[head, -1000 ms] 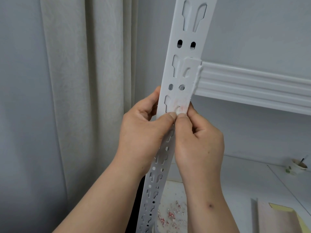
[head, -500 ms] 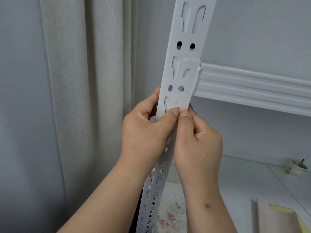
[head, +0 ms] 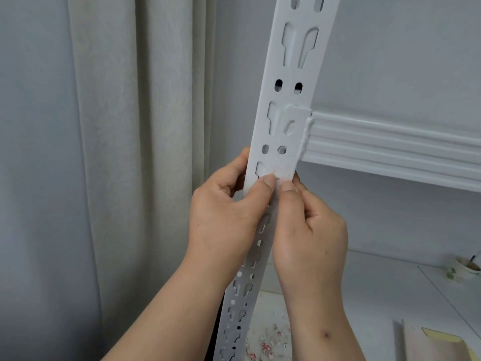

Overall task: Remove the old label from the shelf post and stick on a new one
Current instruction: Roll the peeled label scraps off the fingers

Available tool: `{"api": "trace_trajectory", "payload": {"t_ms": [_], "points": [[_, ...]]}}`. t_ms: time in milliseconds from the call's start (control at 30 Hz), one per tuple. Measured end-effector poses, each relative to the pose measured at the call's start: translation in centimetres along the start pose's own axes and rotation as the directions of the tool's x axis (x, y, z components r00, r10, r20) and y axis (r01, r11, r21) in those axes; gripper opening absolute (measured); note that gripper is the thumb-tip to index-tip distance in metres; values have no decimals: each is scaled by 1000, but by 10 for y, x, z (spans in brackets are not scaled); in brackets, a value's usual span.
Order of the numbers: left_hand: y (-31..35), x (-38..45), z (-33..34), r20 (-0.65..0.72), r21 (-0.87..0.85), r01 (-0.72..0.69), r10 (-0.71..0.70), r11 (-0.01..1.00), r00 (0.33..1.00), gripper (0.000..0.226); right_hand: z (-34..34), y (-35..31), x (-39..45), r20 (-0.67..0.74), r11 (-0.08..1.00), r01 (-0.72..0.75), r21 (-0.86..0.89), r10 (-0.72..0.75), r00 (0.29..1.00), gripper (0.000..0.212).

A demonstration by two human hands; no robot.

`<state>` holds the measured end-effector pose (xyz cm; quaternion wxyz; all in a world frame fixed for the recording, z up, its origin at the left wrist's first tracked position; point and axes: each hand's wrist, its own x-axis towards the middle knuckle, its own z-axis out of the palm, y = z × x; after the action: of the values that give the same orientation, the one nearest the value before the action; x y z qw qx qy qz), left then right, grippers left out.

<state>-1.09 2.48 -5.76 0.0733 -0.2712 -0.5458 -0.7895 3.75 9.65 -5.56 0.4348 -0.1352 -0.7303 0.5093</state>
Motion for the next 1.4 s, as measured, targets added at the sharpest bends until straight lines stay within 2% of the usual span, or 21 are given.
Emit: {"api": "trace_trajectory", "payload": {"t_ms": [233, 400, 500, 733, 900, 967, 1133, 1400], "points": [[0, -1, -1, 8, -2, 10, -10, 1000, 1000, 40, -2, -4, 0, 38, 999, -5, -42, 7, 999, 25], [0, 0, -4, 25, 6, 22, -22, 1000, 999, 43, -5, -5, -2, 74, 1000, -9, 13, 8, 997, 29], [1, 0, -2, 12, -10, 17, -17, 1000, 1000, 41, -5, -6, 1, 34, 997, -27, 68, 25, 999, 23], [3, 0, 0, -10, -13, 32, -32, 999, 999, 40, -6, -5, 2, 45, 1000, 20, -15, -19, 999, 22], [4, 0, 3, -53, -55, 46, -48, 997, 997, 38, -5, -10, 0, 36, 999, 32, 11, -33, 999, 27], [6, 0, 7, -90, -64, 40, -46, 997, 995, 32, -5, -12, 2, 6, 1000, 23, 1, -23, 1000, 46], [9, 1, 15, -157, -79, 30, -43, 996, 987, 24, -6, -16, 7, 2, 998, -8, -55, 8, 1000, 52], [11, 0, 10, -132, -85, 61, -72, 995, 989, 30, -8, -11, 5, 14, 996, 12, -89, -11, 1000, 44]]}}
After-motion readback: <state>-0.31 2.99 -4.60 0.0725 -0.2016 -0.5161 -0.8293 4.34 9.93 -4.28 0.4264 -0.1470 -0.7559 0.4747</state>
